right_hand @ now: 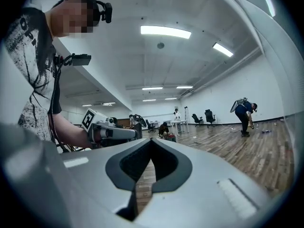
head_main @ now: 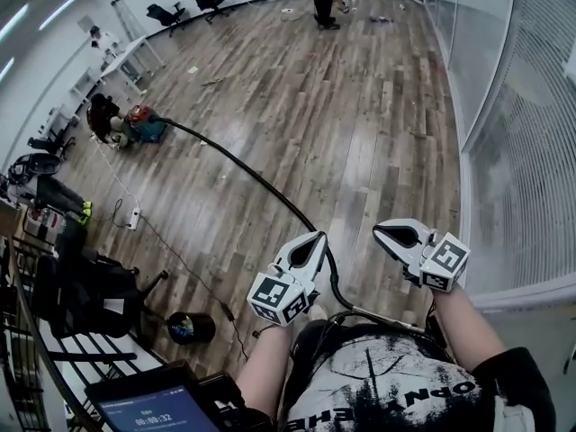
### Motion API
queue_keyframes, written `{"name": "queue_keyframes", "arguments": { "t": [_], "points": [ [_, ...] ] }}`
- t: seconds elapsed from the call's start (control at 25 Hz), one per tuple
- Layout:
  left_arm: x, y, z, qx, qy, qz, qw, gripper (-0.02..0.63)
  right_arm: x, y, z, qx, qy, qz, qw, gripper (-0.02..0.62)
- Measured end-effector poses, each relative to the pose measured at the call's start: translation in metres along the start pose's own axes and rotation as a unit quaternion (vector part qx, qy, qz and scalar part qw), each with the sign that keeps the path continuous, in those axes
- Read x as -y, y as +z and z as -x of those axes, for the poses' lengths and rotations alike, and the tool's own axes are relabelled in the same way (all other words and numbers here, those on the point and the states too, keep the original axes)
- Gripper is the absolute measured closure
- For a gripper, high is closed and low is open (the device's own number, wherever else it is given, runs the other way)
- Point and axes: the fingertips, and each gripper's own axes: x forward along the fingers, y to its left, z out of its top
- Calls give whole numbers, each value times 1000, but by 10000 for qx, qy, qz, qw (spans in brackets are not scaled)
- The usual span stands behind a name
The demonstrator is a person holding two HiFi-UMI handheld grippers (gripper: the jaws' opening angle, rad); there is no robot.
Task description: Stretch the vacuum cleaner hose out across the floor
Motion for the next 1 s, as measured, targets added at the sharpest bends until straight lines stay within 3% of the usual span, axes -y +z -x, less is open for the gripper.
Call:
{"name": "queue_keyframes", "arguments": {
  "t": [0.52, 1.0],
  "points": [
    [12, 7, -3, -44, 121, -162, 9998, 606, 9, 8, 11, -19, -295, 118, 9995, 589],
    [16, 8, -8, -36, 111, -199, 9997, 606, 11, 4, 13, -44, -219, 237, 9995, 589]
  ]
}}
